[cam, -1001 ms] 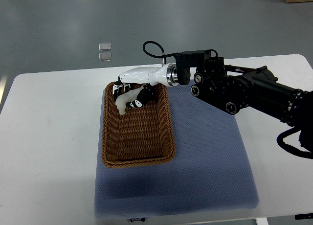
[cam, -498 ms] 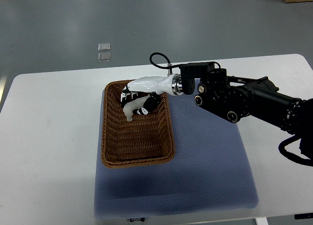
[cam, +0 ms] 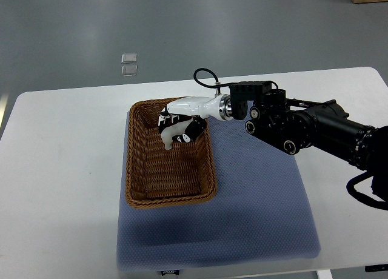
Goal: Place white bear in brown basket with right hand
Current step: 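Lower the bear into the basket and open the right hand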
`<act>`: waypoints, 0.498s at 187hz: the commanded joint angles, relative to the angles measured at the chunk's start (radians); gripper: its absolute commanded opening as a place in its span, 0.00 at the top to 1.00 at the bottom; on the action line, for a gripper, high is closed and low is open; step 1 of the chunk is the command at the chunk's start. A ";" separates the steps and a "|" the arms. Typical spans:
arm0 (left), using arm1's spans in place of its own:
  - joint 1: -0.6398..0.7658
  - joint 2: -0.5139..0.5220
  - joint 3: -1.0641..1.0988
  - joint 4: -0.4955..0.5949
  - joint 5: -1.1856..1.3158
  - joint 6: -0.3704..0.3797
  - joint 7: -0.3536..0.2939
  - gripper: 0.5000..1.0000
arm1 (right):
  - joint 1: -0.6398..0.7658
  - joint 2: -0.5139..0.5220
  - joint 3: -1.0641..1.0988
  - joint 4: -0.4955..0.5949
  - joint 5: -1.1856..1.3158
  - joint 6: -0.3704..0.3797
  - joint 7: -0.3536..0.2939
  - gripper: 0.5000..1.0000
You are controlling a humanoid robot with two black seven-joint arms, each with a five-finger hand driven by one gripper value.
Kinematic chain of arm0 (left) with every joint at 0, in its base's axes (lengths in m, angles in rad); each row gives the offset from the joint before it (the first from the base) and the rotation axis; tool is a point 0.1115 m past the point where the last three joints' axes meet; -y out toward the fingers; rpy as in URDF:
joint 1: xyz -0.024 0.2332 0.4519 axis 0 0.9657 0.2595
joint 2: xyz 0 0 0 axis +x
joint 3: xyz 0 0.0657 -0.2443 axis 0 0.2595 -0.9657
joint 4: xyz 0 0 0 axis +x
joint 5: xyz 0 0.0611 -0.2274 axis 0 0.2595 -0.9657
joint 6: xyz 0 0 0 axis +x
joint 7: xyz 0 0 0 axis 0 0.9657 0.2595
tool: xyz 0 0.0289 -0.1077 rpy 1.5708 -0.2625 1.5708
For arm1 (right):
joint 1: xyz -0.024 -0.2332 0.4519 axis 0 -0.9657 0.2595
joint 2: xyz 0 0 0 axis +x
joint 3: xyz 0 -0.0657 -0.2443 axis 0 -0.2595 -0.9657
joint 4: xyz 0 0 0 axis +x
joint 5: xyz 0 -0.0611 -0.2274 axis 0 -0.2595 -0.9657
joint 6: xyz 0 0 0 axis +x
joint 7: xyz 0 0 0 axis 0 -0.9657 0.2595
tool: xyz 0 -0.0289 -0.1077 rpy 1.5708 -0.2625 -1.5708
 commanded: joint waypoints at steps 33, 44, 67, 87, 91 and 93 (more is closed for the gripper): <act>0.000 0.000 0.000 0.000 0.000 0.000 0.000 0.00 | -0.017 0.000 0.002 -0.004 0.001 -0.014 0.000 1.00; 0.000 0.000 0.000 0.000 0.000 0.000 0.000 0.00 | -0.020 0.000 0.002 -0.004 0.001 -0.016 -0.001 1.00; 0.000 0.000 0.000 0.000 0.000 0.000 0.000 0.00 | -0.034 0.000 0.002 -0.002 0.004 -0.016 0.000 1.00; 0.000 0.000 0.000 0.000 0.000 0.000 0.000 0.00 | -0.046 0.000 0.002 -0.002 0.004 -0.014 0.000 1.00; 0.000 0.000 0.000 0.000 0.000 0.000 0.000 0.00 | -0.046 0.000 0.002 -0.002 0.004 -0.014 0.000 1.00; 0.000 0.000 0.000 0.000 0.000 0.000 0.000 0.00 | -0.046 0.000 0.002 -0.002 0.004 -0.014 0.000 1.00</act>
